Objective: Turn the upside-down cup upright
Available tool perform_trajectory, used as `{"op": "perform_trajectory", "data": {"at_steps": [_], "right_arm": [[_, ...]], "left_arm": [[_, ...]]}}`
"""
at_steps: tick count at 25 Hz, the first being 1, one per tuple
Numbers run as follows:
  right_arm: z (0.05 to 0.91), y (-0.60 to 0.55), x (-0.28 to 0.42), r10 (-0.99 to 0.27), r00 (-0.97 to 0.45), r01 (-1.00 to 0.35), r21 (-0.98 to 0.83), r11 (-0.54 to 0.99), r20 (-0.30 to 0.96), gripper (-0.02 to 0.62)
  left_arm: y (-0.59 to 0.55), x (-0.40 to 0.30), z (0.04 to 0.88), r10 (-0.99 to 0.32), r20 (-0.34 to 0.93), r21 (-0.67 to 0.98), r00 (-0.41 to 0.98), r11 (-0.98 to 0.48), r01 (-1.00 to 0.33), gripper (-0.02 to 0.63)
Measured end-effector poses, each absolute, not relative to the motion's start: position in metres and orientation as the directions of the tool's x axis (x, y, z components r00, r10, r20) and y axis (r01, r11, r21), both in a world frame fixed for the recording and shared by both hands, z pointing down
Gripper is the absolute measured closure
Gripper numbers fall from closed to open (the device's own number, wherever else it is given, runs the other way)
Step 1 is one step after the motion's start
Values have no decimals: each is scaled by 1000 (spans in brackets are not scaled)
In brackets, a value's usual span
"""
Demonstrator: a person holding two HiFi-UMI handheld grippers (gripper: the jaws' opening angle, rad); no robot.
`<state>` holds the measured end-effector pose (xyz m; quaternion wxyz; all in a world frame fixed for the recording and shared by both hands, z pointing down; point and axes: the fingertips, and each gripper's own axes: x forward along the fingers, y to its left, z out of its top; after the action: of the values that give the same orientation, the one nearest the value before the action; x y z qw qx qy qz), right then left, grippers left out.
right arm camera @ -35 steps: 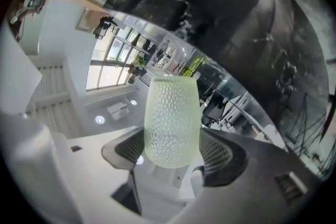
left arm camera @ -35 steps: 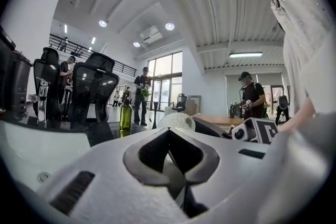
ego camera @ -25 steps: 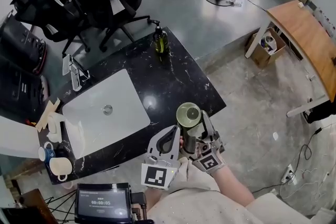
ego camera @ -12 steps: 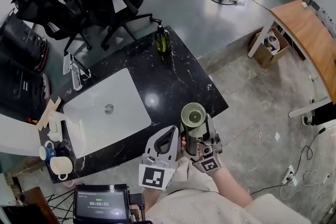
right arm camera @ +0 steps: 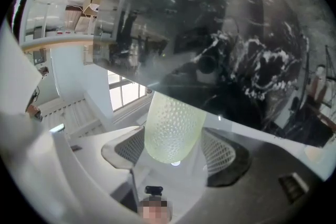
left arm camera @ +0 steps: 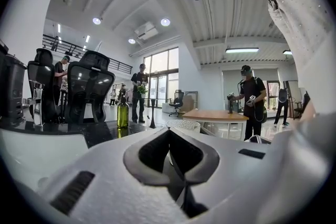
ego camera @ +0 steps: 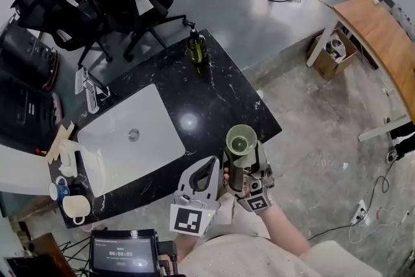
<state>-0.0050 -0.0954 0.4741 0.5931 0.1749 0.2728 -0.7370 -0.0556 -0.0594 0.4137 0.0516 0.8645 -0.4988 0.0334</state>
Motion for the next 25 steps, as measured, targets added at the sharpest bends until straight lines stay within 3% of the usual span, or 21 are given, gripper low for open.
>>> {"op": "perform_trajectory", "data": {"at_steps": [25], "right_arm": [[464,-72,3,-656,-309,936,-344,-79,-688,241]], "left_arm": [[-51,-49,424,-842,127,82,525,-519,-851,600]]}}
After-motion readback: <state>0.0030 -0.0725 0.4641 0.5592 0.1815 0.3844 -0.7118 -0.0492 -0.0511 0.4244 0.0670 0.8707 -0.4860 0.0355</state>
